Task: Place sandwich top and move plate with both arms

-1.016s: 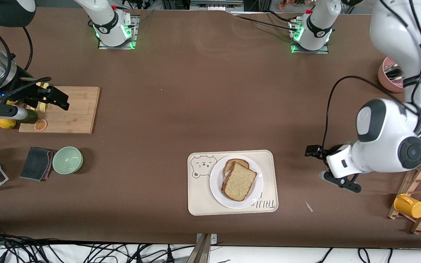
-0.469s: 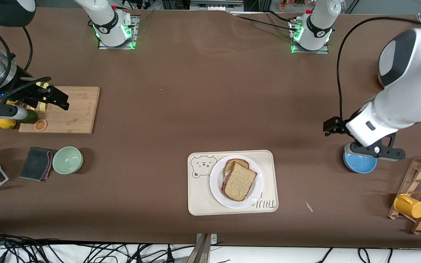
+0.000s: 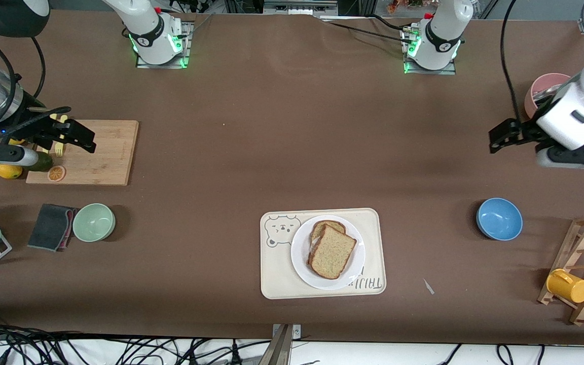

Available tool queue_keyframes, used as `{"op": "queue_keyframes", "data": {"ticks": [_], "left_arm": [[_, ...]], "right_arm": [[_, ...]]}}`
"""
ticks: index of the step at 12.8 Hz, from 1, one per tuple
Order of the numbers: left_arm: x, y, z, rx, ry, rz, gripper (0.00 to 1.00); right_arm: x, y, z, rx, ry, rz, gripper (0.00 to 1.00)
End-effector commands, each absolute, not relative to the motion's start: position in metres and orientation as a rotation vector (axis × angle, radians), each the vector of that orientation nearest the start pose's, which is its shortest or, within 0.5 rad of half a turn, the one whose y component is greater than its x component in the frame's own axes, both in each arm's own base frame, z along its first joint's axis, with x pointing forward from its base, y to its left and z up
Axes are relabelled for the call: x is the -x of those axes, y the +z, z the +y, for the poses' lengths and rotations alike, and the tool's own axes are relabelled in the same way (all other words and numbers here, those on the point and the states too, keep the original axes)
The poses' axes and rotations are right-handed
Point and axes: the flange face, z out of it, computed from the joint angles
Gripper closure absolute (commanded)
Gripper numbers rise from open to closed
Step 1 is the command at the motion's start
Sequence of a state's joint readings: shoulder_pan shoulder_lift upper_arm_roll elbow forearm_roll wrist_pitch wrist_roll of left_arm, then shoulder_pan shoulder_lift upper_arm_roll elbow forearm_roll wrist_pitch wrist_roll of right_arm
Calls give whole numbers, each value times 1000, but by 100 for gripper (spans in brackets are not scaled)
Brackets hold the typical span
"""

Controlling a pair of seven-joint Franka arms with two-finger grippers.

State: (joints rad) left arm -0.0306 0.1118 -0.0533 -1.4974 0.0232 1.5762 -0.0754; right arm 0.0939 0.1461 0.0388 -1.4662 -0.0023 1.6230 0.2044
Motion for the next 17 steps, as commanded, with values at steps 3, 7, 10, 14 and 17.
{"op": "queue_keyframes", "data": {"ticks": [3,7,10,14,17], "left_arm": [[-554,582,-41,3146,-76,-20,0],[-543,585,-42,3143,-53,-4,0],[-534,585,-38,3139,58,-11,0],[-537,590,-43,3139,41,4,0],[-538,589,-40,3139,43,-3,0]], "right_arm": [[-593,599,78,3139,-25,123,0],[-593,599,78,3139,-25,125,0],[-593,599,77,3138,-24,128,0],[-593,599,77,3138,-24,133,0],[-593,600,77,3136,-26,130,0]]}}
